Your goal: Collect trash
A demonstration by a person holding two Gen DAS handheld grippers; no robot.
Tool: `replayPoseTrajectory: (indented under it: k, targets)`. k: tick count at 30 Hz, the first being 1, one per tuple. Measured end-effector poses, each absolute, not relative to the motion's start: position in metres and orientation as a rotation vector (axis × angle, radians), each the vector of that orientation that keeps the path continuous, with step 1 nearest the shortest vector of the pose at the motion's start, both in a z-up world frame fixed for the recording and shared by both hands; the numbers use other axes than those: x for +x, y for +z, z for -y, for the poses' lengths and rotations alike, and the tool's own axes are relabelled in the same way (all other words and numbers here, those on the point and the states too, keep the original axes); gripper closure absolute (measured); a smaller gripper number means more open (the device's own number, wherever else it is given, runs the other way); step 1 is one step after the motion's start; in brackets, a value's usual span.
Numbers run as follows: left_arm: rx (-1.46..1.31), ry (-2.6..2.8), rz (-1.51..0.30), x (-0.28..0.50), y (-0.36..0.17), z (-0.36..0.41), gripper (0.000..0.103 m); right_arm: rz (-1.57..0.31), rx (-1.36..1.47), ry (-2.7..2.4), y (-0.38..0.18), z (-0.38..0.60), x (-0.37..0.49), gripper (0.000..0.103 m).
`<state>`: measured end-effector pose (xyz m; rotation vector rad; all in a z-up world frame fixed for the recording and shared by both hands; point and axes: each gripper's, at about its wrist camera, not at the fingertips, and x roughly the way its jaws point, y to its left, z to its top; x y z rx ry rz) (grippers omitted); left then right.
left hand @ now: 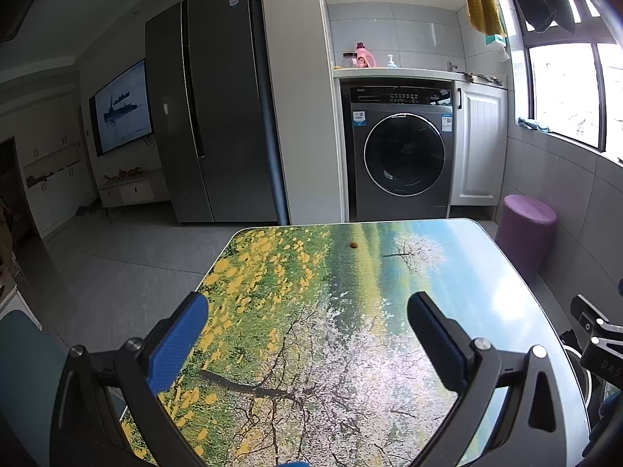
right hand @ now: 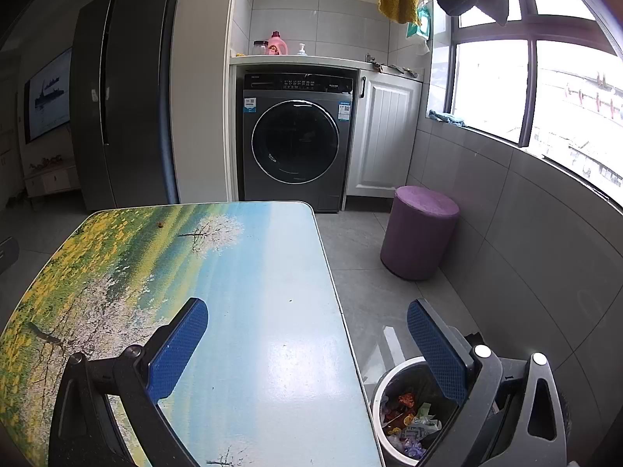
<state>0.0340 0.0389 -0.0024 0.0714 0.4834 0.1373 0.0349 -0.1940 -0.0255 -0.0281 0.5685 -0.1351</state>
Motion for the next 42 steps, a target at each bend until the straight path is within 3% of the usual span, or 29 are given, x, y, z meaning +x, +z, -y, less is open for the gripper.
replayPoseTrajectory:
  k: [42]
  targets:
    - [0.114,0.100,-0.488,0.029,-0.008,-0.023,0.000,-0.587,-0.022,-0.127,-0.030,0.199,0.035,0.000]
